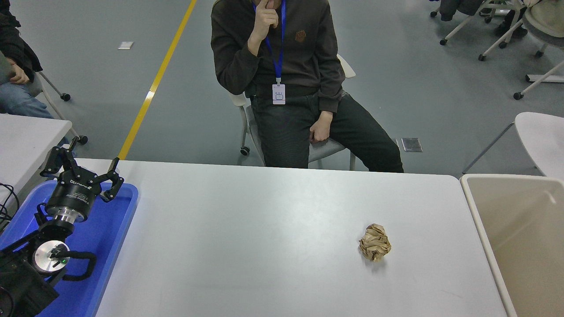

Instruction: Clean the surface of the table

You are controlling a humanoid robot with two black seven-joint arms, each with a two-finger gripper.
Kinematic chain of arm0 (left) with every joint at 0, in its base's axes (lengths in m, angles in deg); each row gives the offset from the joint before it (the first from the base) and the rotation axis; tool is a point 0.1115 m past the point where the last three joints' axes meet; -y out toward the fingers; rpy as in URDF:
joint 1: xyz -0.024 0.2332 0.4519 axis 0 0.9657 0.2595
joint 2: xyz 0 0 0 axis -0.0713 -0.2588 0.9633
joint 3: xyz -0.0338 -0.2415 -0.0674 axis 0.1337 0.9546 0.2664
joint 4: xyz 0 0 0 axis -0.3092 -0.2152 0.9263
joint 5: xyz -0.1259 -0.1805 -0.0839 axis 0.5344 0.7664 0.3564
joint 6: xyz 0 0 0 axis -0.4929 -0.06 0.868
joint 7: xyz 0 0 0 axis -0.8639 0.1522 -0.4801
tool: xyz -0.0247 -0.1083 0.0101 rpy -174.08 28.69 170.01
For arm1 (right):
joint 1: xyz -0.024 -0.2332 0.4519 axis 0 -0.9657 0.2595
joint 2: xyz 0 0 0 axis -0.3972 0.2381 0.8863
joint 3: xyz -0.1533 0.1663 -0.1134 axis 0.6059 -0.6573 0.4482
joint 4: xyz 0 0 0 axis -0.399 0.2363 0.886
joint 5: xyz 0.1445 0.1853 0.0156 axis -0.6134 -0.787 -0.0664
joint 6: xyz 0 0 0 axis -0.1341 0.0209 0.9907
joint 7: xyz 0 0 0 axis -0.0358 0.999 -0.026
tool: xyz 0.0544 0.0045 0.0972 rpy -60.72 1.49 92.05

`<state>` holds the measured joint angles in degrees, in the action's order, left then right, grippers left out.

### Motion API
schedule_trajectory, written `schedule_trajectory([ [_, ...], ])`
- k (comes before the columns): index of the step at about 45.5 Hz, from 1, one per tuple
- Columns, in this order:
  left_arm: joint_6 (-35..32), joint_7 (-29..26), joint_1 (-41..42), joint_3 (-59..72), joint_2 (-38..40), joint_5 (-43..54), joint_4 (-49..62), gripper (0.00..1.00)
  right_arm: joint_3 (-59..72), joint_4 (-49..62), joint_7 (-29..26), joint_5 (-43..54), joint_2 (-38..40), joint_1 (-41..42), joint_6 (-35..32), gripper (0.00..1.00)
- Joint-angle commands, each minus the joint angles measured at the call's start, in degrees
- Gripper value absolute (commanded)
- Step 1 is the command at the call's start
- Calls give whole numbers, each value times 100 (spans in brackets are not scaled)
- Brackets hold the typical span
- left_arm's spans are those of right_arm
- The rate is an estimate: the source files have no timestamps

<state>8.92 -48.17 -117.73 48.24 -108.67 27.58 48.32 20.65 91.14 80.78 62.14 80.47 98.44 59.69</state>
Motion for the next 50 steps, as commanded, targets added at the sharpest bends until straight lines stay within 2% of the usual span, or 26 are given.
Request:
schedule_trajectory([
  [1, -1, -8, 0, 0, -9, 0, -6, 100, -102, -50, 23, -289, 109, 138, 115, 99],
  [15, -1, 0, 0, 0, 0, 0, -6, 100, -2060, -1350, 15, -491, 337, 542, 669, 99],
  [22, -1, 0, 0, 0, 0, 0, 2, 100, -3678, -2826, -12, -483, 908, 428, 520, 99],
  [31, -1, -8, 0, 0, -9, 0, 2, 100, -5128, -3364, -82, -518, 1032, 191, 55, 99],
  [39, -1, 0, 0, 0, 0, 0, 2, 100, -6929, -3644, -152, -518, 997, -169, -894, 99],
  [50, -1, 0, 0, 0, 0, 0, 2, 100, -8583, -4295, -152, -939, 566, -943, -1053, 99],
])
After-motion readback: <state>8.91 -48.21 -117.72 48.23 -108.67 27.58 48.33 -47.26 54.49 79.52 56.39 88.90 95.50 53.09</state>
